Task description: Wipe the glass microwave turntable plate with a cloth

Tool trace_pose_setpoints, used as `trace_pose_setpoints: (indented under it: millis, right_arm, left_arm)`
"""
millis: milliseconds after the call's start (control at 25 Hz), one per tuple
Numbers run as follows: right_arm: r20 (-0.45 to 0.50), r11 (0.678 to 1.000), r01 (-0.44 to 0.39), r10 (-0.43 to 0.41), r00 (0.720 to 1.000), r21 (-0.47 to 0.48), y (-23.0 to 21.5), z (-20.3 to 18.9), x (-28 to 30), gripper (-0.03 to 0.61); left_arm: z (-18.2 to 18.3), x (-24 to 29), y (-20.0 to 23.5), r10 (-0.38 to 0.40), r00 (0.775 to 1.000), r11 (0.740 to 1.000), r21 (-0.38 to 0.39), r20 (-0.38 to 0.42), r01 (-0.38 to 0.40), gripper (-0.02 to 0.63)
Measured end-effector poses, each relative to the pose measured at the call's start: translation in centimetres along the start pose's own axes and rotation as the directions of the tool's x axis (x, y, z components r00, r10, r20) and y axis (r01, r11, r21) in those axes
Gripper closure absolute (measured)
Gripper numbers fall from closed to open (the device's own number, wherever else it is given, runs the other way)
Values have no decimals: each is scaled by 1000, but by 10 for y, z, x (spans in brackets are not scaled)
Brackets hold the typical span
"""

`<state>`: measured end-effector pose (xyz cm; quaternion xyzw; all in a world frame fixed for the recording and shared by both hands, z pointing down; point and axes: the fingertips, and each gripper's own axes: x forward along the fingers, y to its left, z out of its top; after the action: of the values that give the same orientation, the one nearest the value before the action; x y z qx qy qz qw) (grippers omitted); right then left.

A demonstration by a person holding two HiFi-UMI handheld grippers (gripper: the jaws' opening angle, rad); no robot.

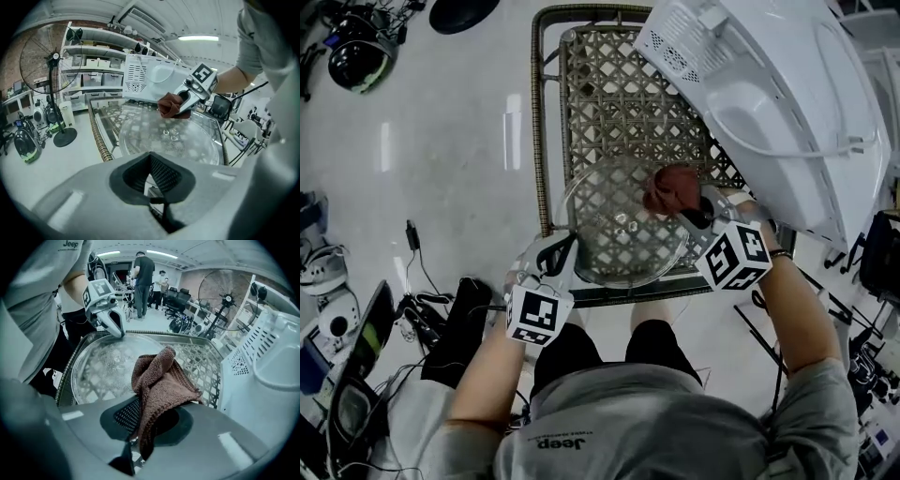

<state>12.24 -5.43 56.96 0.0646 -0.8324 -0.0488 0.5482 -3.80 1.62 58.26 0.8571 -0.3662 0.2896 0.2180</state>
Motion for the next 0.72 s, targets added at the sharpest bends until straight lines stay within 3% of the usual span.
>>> trace_pose_setpoints:
  millis: [200, 360, 440, 600, 720]
  right_arm:
    - [28, 1000, -5, 4, 1000, 11, 3, 15, 0, 515]
    - [210, 987, -162, 159, 965, -1, 34, 88, 12, 515]
    - [247, 971, -232, 237, 940, -49, 48, 122, 26, 515]
    - [206, 932, -327, 355, 912, -157, 67, 161, 53, 515]
    - [140, 910, -355, 389, 911, -215, 75, 167, 65, 515]
  left_arm:
    - [1, 1, 0, 0, 1000, 1000, 0, 8, 0, 612]
    - [0, 0, -1, -10, 1000, 1000, -3, 12, 10, 612]
    - [1, 0, -1, -16, 1000, 1000, -3, 17, 16, 612]
    - [1, 0, -3, -17, 1000, 1000, 10, 18, 17, 612]
    - [1, 0, -3, -6, 1000, 1000, 27, 19, 6, 612]
